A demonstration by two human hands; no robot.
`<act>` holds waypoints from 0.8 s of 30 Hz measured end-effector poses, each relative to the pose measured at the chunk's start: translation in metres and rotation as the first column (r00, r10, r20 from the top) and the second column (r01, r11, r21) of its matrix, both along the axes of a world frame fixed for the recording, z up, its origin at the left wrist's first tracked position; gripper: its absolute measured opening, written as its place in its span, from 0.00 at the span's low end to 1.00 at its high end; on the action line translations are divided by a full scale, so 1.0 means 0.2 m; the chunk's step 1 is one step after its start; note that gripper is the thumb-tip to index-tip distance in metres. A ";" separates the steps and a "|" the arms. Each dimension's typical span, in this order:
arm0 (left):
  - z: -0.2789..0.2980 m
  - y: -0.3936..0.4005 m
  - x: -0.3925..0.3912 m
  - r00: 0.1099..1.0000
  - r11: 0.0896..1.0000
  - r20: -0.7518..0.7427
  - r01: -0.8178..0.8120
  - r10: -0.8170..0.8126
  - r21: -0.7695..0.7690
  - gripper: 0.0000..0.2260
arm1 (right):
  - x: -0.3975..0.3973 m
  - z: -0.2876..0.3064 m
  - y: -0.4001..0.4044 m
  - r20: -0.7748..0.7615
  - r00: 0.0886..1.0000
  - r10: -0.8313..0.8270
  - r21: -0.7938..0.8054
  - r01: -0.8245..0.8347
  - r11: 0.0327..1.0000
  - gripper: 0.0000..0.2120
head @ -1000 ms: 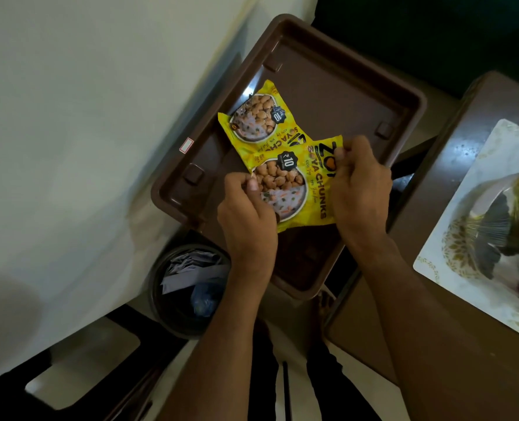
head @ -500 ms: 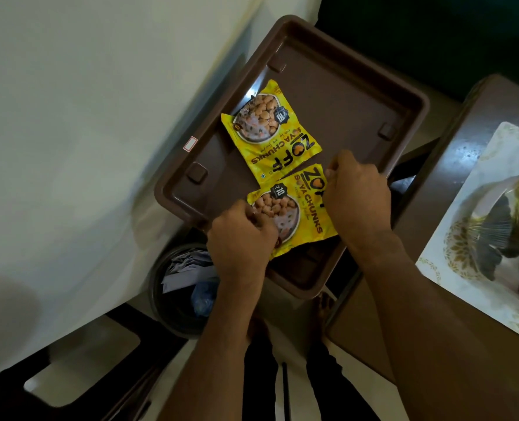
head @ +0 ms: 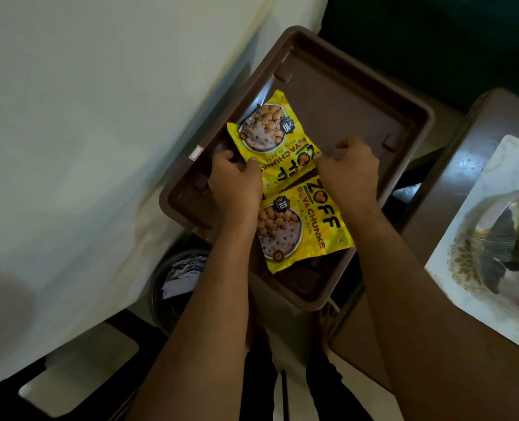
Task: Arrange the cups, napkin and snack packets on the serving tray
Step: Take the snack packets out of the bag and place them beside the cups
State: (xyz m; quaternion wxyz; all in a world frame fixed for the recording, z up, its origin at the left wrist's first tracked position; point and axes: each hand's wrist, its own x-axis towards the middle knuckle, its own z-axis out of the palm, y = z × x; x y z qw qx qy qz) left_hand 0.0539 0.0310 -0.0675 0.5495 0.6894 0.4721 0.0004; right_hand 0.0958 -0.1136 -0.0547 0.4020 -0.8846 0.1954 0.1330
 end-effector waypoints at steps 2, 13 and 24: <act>-0.01 0.00 0.02 0.997 0.978 -0.004 -0.081 0.082 -0.193 0.16 | 0.02 0.00 0.02 -0.002 1.000 -0.026 0.034 0.026 0.999 0.17; 0.15 -0.19 -0.06 0.939 0.692 0.102 -0.165 0.328 -0.703 0.18 | 0.10 -0.04 0.05 -0.027 0.947 -0.319 0.182 0.319 0.930 0.08; 0.09 0.07 -0.10 0.986 0.911 0.024 -0.144 0.167 -0.387 0.17 | 0.10 0.14 -0.01 -0.146 0.950 -0.277 0.610 0.307 0.730 0.07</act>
